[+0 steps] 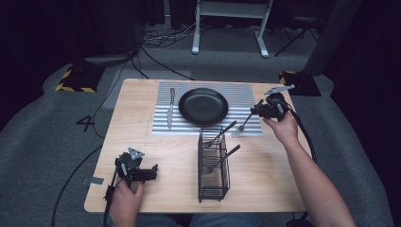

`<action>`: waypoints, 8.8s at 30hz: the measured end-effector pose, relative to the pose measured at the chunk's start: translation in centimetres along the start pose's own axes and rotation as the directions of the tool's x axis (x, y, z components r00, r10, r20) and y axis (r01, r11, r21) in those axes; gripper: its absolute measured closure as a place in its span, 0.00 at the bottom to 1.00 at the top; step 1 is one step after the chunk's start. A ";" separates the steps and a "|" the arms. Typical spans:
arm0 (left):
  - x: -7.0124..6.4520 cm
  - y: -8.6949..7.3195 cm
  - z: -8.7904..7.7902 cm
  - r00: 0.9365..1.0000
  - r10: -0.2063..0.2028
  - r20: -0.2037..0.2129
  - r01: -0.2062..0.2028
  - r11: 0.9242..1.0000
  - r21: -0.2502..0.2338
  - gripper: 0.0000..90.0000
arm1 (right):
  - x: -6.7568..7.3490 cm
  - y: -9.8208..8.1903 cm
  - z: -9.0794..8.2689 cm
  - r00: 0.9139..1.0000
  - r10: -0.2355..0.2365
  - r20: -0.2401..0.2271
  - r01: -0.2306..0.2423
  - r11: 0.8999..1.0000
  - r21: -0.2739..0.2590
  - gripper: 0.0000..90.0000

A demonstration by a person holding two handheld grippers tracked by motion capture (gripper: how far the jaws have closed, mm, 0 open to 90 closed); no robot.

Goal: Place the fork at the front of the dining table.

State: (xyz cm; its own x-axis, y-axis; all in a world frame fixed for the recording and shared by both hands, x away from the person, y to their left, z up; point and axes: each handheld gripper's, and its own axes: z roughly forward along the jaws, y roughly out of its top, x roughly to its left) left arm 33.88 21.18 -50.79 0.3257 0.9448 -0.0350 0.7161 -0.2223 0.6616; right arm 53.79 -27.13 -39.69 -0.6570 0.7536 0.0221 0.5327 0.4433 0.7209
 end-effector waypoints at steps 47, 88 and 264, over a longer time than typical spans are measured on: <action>0.0 0.0 0.0 1.000 0.000 0.000 0.000 1.000 0.000 0.00 | -3.0 -3.6 3.8 0.986 0.158 -0.053 -0.154 0.985 0.073 0.68; 0.0 0.0 0.0 1.000 0.000 0.000 0.000 1.000 0.000 0.00 | 3.3 -2.9 9.5 0.989 0.117 0.095 -0.128 0.984 0.126 0.69; 0.0 0.0 0.0 1.000 -0.002 -0.001 0.002 1.000 0.001 0.00 | 6.9 -20.9 -7.2 0.999 -0.029 -0.028 0.028 0.999 -0.040 0.42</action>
State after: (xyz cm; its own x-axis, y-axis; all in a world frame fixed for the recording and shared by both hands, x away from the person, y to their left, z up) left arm 33.84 21.16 -50.78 0.3235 0.9456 -0.0354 0.7171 -0.2206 0.6611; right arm 34.27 -34.68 -49.57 -0.6870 0.7264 0.0204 0.4920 0.4443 0.7487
